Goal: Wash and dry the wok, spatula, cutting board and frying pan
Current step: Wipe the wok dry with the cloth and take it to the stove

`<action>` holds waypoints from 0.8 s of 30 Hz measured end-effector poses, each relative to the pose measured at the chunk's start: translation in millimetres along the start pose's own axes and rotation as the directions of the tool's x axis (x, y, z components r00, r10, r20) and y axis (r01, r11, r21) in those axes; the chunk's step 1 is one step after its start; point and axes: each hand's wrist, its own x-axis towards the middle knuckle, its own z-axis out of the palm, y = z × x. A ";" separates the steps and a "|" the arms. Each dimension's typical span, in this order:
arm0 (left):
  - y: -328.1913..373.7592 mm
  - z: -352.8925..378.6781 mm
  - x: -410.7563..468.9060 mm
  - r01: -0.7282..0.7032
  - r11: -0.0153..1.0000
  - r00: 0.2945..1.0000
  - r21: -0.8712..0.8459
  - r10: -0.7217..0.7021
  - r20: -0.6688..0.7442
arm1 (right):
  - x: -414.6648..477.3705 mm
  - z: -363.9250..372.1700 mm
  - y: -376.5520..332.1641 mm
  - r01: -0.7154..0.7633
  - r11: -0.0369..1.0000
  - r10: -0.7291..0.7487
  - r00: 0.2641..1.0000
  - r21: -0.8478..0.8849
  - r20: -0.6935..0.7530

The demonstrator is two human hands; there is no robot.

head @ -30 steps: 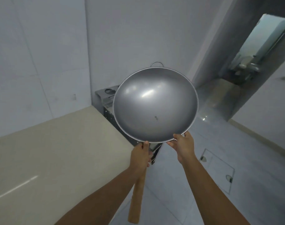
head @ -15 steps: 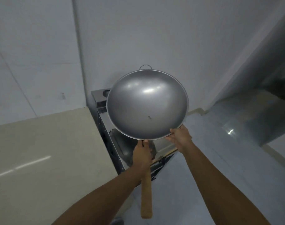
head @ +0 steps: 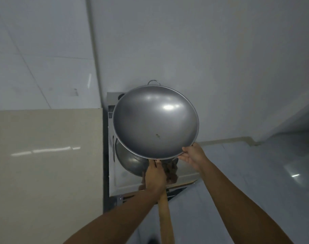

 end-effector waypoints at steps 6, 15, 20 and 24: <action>2.6 34.1 -5.6 0.087 0.995 0.988 -0.037 -0.091 -0.127 | 25.9 -18.6 -9.3 -0.034 0.996 0.044 0.990 -0.077 0.133; 18.0 43.6 -2.2 0.109 0.994 0.983 0.014 -0.106 -0.151 | 48.0 -27.7 -7.5 -0.117 0.992 0.123 0.978 -0.044 0.171; 21.9 42.9 6.8 0.181 0.983 0.979 0.009 -0.179 -0.096 | 58.2 -29.8 -8.3 -0.124 0.992 0.128 0.975 -0.035 0.180; 19.8 47.1 4.9 0.174 0.985 0.984 0.009 -0.174 -0.028 | 63.1 -33.3 -10.6 -0.113 0.991 0.123 0.980 -0.074 0.158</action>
